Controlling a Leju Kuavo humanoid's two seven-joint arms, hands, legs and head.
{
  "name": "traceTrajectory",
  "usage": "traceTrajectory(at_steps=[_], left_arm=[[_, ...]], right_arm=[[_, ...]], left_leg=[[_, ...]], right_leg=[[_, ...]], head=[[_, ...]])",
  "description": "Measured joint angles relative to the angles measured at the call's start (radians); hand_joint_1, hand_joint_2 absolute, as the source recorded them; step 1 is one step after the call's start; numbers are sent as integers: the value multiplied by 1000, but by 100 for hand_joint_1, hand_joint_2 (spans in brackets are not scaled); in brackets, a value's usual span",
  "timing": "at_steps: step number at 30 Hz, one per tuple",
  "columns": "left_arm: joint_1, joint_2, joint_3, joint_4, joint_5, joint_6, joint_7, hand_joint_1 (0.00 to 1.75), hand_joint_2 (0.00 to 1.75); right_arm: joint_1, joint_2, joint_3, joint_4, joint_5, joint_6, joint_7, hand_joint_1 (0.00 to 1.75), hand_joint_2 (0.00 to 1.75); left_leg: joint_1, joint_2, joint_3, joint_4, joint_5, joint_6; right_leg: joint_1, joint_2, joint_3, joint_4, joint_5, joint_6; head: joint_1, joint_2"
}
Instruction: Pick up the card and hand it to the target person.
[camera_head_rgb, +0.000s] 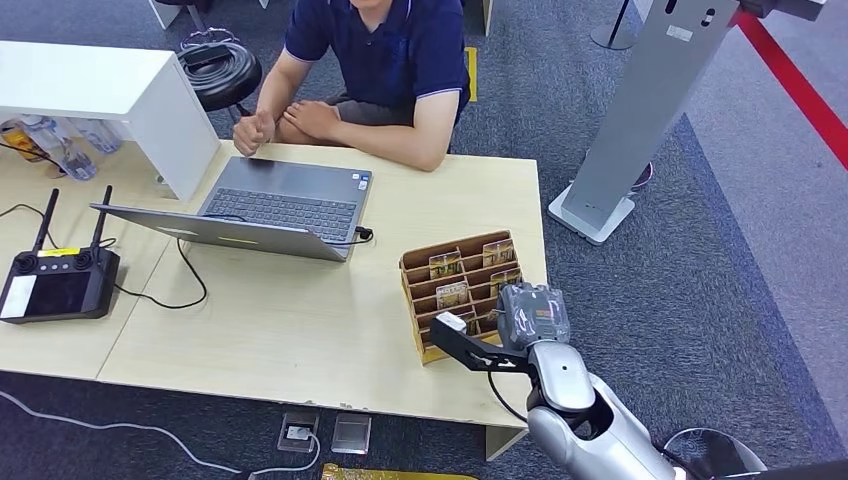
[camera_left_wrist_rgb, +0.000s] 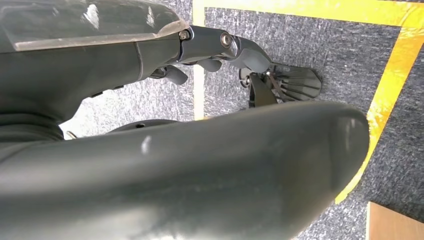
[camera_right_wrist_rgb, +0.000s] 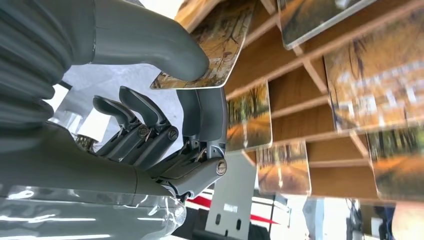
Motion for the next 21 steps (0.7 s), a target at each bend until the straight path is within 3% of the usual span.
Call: traceTrajectory(at_steps=[21], left_arm=[[2, 0, 0, 0, 16, -26, -6, 0, 0]], right_arm=[[-21, -67, -25, -355, 62, -5, 24, 175, 175]], left_leg=[[0, 0, 0, 0, 0, 0]], right_leg=[[0, 0, 0, 0, 0, 0]], head=[[0, 0]])
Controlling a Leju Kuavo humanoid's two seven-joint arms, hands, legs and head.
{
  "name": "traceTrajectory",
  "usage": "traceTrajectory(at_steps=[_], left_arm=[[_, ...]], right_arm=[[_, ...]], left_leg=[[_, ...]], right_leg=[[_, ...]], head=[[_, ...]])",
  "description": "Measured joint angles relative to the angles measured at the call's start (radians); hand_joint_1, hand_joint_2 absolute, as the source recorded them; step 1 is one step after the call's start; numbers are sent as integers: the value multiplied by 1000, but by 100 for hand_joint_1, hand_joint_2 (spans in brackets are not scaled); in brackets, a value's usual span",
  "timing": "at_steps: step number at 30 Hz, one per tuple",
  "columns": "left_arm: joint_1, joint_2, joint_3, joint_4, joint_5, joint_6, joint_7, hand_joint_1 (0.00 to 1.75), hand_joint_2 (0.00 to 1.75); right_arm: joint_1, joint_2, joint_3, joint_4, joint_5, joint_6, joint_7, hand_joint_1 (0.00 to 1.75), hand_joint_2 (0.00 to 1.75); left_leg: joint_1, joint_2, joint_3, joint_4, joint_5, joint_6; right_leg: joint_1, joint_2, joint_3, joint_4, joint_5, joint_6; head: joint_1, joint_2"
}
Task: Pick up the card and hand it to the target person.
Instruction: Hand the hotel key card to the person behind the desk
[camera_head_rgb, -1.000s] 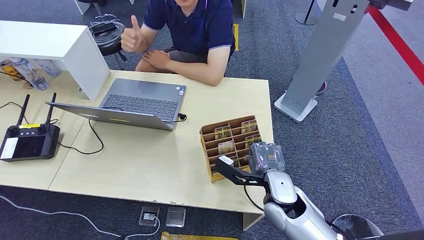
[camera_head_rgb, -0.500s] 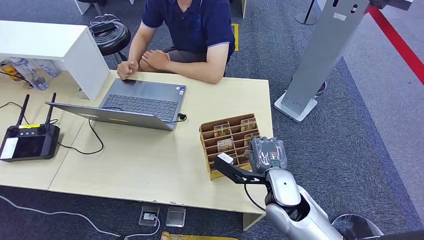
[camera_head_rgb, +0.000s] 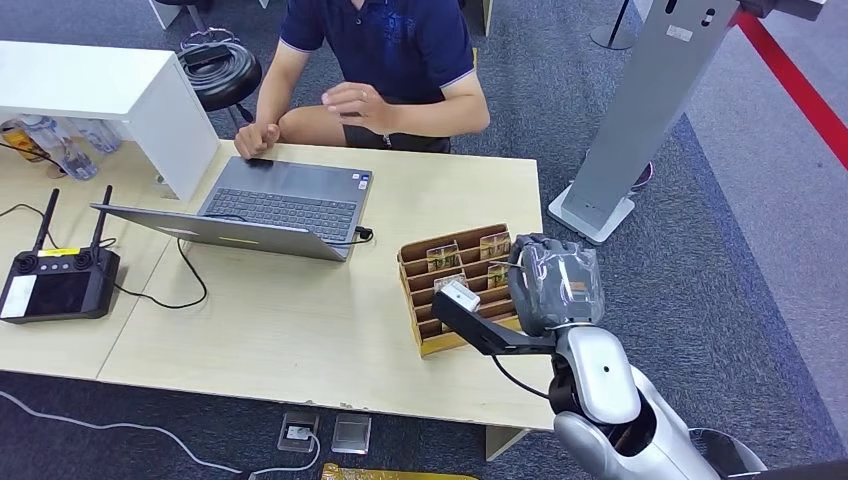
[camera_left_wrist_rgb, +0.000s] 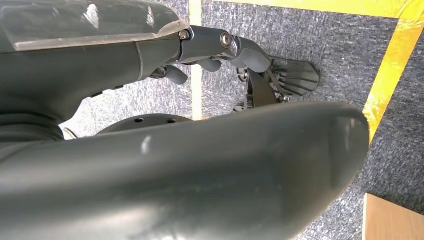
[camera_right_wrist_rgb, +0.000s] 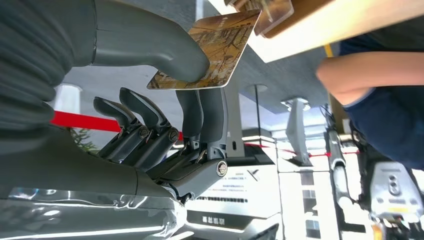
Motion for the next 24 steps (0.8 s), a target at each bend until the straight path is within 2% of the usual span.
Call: traceTrajectory(at_steps=[4, 8, 15, 24], left_arm=[[-1, 0, 0, 0, -9, 1, 5, 0, 0], [-3, 0, 0, 0, -23, 15, 6, 0, 0], [-7, -5, 0, 0, -29, 27, 8, 0, 0], [-9, -9, 0, 0, -30, 28, 20, 0, 0]], right_arm=[[-44, 14, 5, 23, -12, -22, -35, 175, 175], [-115, 47, 16, 109, -41, -86, -101, 175, 175], [-310, 150, 36, 434, -64, -213, -227, 175, 175], [-461, 278, 78, 807, -31, -263, -283, 175, 175]], left_leg=[[0, 0, 0, 0, 0, 0], [0, 0, -1, 0, 0, 0], [0, -1, -1, 0, 1, 1], [0, -2, -2, 0, 1, 1]], right_leg=[[0, 0, 0, 0, 0, 0], [0, 0, 0, 0, 0, 0], [0, -1, 0, 1, 0, 0], [0, -1, -1, 1, 0, 0]], head=[[1, 0], [1, 0], [0, 0], [1, 0]])
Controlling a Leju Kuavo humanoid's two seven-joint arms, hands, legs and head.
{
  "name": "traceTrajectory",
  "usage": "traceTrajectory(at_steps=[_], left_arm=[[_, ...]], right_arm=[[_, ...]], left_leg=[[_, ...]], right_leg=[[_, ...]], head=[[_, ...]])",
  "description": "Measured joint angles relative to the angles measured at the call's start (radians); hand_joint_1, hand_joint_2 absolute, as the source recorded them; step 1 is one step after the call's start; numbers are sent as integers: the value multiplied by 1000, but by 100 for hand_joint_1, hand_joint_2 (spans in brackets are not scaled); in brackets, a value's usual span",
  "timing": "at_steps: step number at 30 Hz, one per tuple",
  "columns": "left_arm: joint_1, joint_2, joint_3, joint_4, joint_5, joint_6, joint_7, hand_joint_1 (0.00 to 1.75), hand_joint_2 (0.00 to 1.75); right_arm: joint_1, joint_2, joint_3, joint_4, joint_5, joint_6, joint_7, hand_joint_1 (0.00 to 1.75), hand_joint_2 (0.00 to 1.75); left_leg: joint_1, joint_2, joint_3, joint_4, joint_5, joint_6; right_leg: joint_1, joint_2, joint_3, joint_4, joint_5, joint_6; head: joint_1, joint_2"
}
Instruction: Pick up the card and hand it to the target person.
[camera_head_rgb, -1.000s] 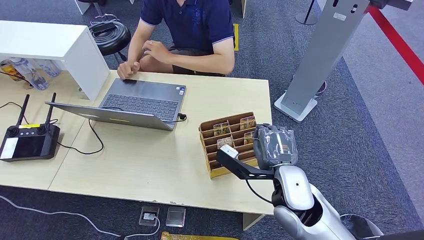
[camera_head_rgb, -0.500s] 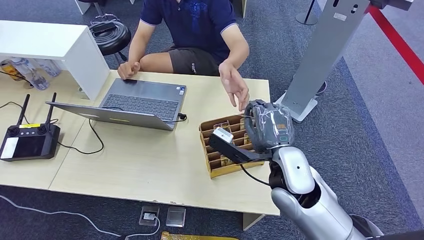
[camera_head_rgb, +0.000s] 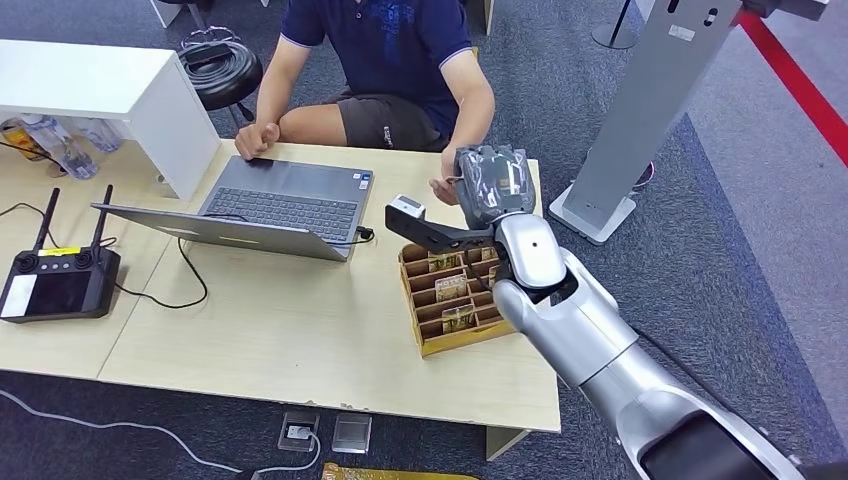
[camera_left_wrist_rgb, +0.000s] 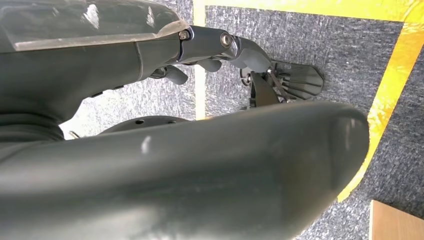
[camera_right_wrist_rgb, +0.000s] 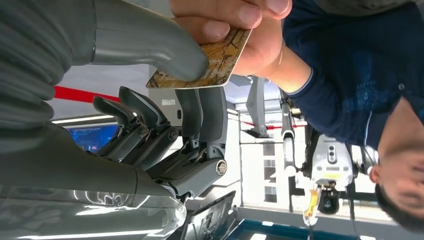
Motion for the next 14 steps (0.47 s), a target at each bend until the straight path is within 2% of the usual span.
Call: traceTrajectory(at_steps=[2, 6, 14], left_arm=[[0, 0, 0, 0, 0, -1, 2, 0, 0], [0, 0, -1, 0, -2, -4, 3, 0, 0], [1, -1, -8, 0, -5, 1, 0, 0, 0]], right_arm=[[-13, 19, 6, 54, 5, -5, -8, 175, 175], [-31, 49, 23, 140, 7, -8, -14, 0, 175], [-38, 64, 40, 214, 4, -16, -1, 0, 175]], left_leg=[[0, 0, 0, 0, 0, 0], [0, 0, 0, 0, 0, 0], [0, 0, 0, 0, 0, 0]], right_leg=[[0, 0, 0, 0, 0, 0], [0, 0, 0, 0, 0, 0], [0, 0, 0, 0, 0, 0]], head=[[0, 0], [0, 0], [0, 0]])
